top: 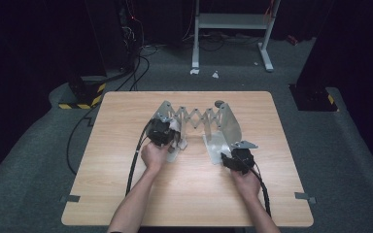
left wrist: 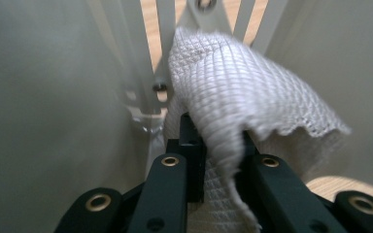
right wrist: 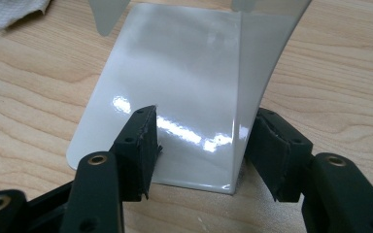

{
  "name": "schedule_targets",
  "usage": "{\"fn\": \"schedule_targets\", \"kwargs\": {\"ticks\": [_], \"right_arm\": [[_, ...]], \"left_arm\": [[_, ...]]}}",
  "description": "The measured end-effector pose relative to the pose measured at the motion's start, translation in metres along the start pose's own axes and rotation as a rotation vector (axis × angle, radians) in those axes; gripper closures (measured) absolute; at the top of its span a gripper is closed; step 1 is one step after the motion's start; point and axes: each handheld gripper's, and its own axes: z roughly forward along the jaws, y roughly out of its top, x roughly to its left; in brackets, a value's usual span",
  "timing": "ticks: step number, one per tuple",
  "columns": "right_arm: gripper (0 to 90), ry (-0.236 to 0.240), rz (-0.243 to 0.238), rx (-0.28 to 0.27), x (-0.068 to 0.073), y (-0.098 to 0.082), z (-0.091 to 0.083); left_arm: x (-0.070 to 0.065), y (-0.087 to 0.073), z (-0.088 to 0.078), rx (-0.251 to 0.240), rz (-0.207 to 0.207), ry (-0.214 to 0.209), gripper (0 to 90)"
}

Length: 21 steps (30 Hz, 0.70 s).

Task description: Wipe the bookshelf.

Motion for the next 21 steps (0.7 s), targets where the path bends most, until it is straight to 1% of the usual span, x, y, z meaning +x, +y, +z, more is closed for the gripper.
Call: {"fn": "schedule_targets", "kwargs": {"ticks": [2, 4, 6, 11, 14, 17, 18, 19, 21], "right_arm": [[44.9, 0.001, 0.000, 0.000, 0.000, 0.000, 0.000], [44.9, 0.001, 0.000, 0.000, 0.000, 0.000, 0.000], [44.8, 0.001, 0.001, 0.000, 0.000, 0.000, 0.000], [44.8, 0.001, 0.000, 0.000, 0.000, 0.000, 0.000], [44.8, 0.002, 0.000, 0.000, 0.000, 0.000, 0.000], [44.7, 0.002, -0.001, 0.000, 0.000, 0.000, 0.000], [44.7, 0.002, -0.001, 0.000, 0.000, 0.000, 0.000], [44.7, 0.002, -0.001, 0.000, 0.000, 0.000, 0.000], [44.7, 0.002, -0.002, 0.000, 0.000, 0.000, 0.000]], "left_arm": [[0.000, 0.006, -0.005, -0.018, -0.003, 0.003, 81.7], [0.000, 0.008, -0.007, -0.027, -0.003, 0.003, 81.7], [0.001, 0.013, -0.011, -0.042, -0.016, -0.003, 81.6], [0.004, 0.023, -0.024, -0.078, -0.021, 0.000, 81.6], [0.006, 0.028, -0.032, -0.104, -0.038, -0.001, 81.6], [0.007, 0.035, -0.041, -0.132, -0.044, -0.002, 81.6], [0.009, 0.040, -0.047, -0.152, -0.049, -0.003, 81.6], [0.009, 0.040, -0.047, -0.152, -0.049, -0.003, 81.6], [0.009, 0.045, -0.051, -0.163, -0.049, -0.004, 81.6]]}}
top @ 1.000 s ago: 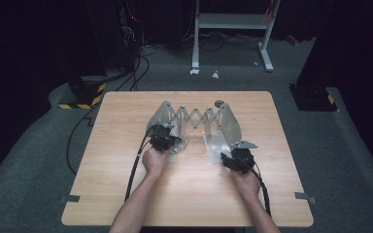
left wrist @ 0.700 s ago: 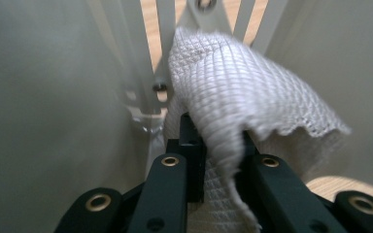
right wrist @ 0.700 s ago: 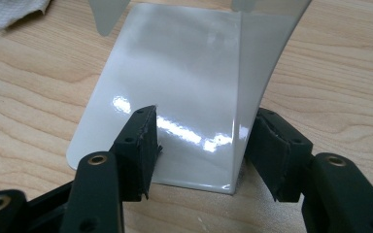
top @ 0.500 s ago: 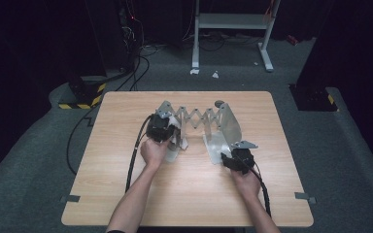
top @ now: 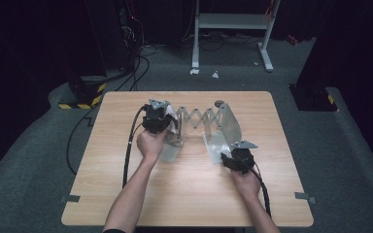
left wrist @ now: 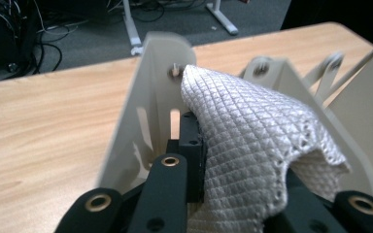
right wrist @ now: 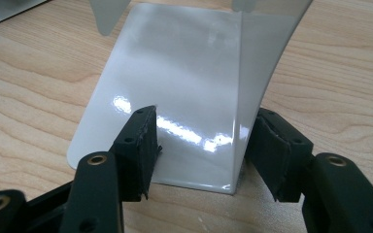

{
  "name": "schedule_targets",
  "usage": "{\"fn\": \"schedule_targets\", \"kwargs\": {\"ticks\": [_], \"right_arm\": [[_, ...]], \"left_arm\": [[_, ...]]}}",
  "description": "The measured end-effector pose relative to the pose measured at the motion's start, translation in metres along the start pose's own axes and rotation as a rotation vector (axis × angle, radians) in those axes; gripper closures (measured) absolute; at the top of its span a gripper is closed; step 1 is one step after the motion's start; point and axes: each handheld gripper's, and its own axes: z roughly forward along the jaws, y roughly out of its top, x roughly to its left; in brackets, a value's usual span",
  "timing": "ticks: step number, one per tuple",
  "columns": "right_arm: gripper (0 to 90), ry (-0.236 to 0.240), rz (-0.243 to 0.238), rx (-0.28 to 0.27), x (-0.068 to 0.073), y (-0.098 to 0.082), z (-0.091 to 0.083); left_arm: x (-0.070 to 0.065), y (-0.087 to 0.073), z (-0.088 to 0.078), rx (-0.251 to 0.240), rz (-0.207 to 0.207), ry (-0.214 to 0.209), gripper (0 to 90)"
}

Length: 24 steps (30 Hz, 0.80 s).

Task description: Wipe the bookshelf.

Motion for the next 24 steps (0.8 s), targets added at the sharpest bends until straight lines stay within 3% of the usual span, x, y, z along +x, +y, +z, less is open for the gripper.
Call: {"fn": "schedule_targets", "kwargs": {"ticks": [6, 9, 21, 24], "right_arm": [[44.8, 0.000, 0.000, 0.000, 0.000, 0.000, 0.000], [44.7, 0.000, 0.001, 0.000, 0.000, 0.000, 0.000], [44.7, 0.000, 0.001, 0.001, 0.000, 0.000, 0.000], [44.7, 0.001, -0.001, 0.000, 0.000, 0.000, 0.000]], "left_arm": [[0.003, 0.013, -0.007, -0.029, -0.007, 0.005, 81.6], [0.002, 0.014, -0.004, -0.015, -0.001, 0.004, 81.6], [-0.010, -0.019, 0.036, 0.092, 0.012, -0.034, 81.5], [-0.013, -0.025, 0.044, 0.118, 0.032, -0.040, 81.6]]}}
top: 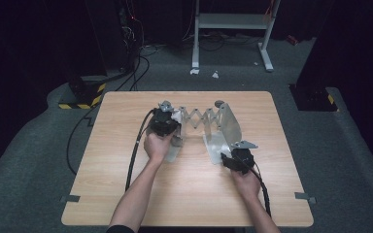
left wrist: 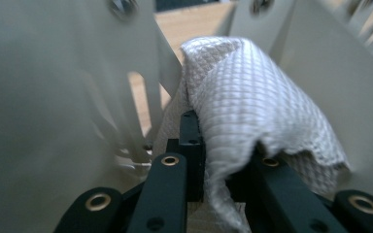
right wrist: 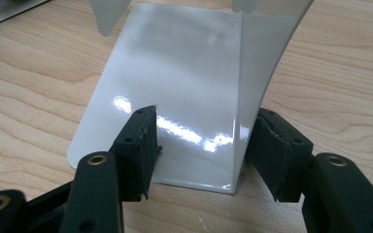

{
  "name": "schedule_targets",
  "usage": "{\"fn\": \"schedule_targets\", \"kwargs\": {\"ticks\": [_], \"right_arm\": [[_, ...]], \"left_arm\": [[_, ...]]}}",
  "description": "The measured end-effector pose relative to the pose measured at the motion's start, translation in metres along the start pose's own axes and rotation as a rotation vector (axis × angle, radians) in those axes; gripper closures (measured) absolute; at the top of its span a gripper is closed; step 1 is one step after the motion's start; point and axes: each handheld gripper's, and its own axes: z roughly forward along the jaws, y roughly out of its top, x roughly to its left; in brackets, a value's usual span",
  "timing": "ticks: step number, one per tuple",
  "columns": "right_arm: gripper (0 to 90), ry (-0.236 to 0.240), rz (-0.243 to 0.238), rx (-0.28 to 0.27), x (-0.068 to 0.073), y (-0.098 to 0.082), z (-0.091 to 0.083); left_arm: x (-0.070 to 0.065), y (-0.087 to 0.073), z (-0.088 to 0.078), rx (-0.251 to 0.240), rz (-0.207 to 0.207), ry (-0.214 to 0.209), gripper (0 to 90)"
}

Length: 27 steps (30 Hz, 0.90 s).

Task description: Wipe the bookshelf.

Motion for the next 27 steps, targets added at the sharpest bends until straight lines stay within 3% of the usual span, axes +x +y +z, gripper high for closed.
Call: {"fn": "schedule_targets", "kwargs": {"ticks": [6, 9, 14, 18, 27], "right_arm": [[44.7, 0.000, 0.001, 0.000, 0.000, 0.000, 0.000], [44.7, 0.000, 0.000, 0.000, 0.000, 0.000, 0.000], [44.7, -0.001, -0.001, 0.000, 0.000, 0.000, 0.000], [44.7, 0.000, -0.001, 0.000, 0.000, 0.000, 0.000], [44.7, 0.000, 0.002, -0.001, 0.000, 0.000, 0.000]], "left_arm": [[-0.005, -0.016, 0.016, 0.049, 0.009, -0.009, 81.5], [-0.008, -0.025, 0.021, 0.078, 0.034, -0.009, 81.5], [-0.011, -0.040, 0.024, 0.107, 0.050, -0.017, 81.4], [-0.008, -0.048, 0.018, 0.107, 0.051, -0.017, 81.4], [0.000, -0.066, -0.015, 0.054, 0.040, -0.017, 81.3]]}}
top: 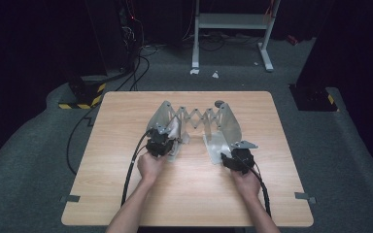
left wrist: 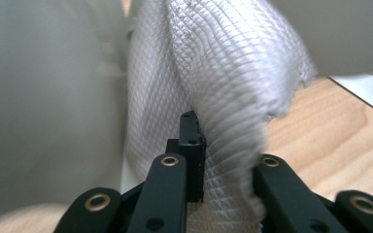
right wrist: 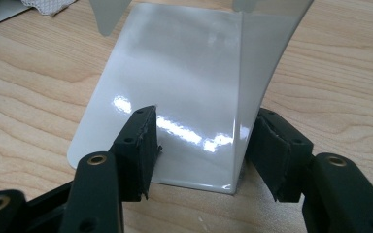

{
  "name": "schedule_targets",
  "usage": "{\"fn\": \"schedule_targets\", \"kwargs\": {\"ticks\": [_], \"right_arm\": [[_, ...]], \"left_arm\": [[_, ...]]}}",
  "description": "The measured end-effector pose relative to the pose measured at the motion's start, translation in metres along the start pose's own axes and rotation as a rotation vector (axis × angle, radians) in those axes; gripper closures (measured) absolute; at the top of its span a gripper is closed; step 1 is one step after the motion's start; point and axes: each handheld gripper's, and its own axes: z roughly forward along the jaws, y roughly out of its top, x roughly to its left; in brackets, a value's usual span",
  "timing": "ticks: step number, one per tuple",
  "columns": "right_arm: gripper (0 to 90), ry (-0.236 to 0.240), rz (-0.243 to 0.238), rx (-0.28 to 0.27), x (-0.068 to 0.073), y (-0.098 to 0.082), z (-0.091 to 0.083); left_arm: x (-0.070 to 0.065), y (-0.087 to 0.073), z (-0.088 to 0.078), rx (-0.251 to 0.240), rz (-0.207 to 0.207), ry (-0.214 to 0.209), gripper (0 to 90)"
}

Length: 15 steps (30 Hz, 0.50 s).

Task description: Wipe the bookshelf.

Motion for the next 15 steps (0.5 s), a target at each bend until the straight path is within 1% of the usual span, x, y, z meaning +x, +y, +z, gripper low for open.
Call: {"fn": "schedule_targets", "kwargs": {"ticks": [4, 7, 8, 9, 15], "right_arm": [[44.7, 0.001, 0.001, 0.000, 0.000, 0.000, 0.000], [44.7, 0.001, 0.000, 0.000, 0.000, 0.000, 0.000], [44.6, 0.001, 0.000, 0.000, 0.000, 0.000, 0.000], [44.6, 0.001, 0.000, 0.000, 0.000, 0.000, 0.000], [44.7, 0.001, 0.000, 0.000, 0.000, 0.000, 0.000]], "left_arm": [[0.005, -0.009, -0.015, -0.009, 0.003, 0.004, 81.3], [0.009, -0.017, -0.026, -0.018, -0.005, 0.006, 81.3], [0.011, -0.023, -0.033, -0.024, -0.007, 0.008, 81.3], [0.011, -0.023, -0.033, -0.024, -0.007, 0.008, 81.3], [0.019, -0.035, -0.050, -0.026, -0.015, 0.011, 81.1]]}}
